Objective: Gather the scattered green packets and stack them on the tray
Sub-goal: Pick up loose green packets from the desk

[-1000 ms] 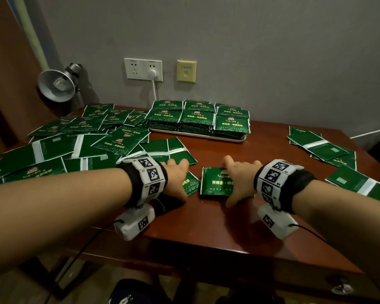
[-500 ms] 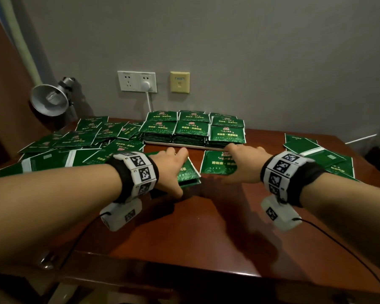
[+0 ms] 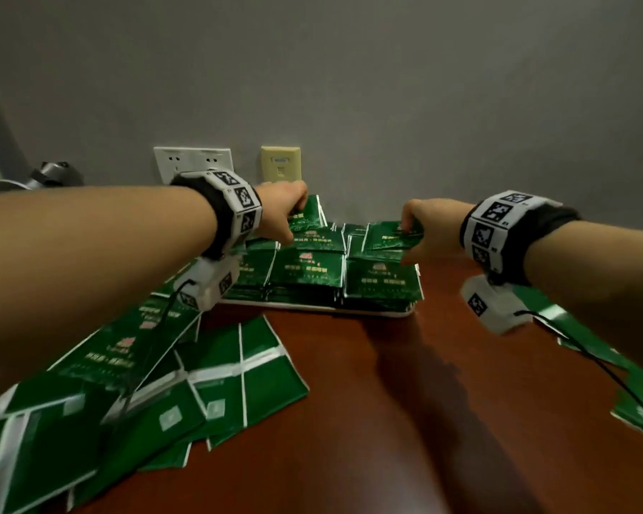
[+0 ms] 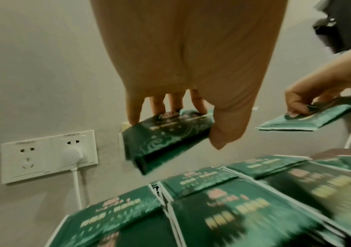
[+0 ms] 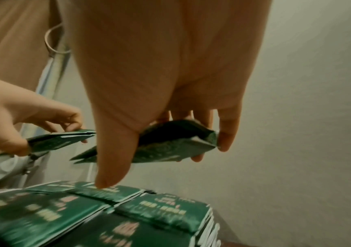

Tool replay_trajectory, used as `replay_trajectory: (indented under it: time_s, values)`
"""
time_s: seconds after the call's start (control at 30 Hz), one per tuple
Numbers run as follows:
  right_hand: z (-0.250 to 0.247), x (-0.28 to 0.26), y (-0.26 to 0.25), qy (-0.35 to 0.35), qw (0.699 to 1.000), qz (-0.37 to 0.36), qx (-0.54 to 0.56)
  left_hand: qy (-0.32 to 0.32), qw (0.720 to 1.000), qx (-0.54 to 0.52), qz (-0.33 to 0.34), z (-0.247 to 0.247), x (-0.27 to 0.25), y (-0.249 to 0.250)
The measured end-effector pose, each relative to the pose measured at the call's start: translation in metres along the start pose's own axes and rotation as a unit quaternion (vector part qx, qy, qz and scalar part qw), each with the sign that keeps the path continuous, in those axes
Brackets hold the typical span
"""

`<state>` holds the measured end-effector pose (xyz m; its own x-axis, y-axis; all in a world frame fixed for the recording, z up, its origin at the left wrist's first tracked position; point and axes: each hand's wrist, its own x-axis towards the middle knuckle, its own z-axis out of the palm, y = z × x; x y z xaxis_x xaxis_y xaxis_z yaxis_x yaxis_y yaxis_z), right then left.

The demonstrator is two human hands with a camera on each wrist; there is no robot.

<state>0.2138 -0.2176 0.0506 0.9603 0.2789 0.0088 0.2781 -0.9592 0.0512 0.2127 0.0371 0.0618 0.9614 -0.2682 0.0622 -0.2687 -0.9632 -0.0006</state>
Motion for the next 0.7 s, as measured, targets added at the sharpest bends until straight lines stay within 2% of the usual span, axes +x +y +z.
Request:
replay_trajectory:
  time_s: [0.2, 0.4, 0.57, 0.7]
  values:
    - [0.003, 0.089, 0.014, 0.01, 1.0, 0.003, -0.002, -0.037, 0.999, -0.006, -0.007, 0.017, 0.097, -0.021]
    - [0.025, 0.153, 0.009, -0.011, 1.0, -0.007, 0.002, -0.057, 0.998, 0.02, 0.0, 0.041, 0.158, -0.023]
    - [0.038, 0.176, 0.011, -0.026, 1.0, 0.005, 0.008, -0.068, 0.995, 0.069, 0.025, 0.048, 0.183, -0.013]
    - [0.041, 0.169, 0.017, -0.03, 0.999, 0.026, -0.021, -0.071, 0.991, 0.109, 0.007, 0.053, 0.181, -0.01]
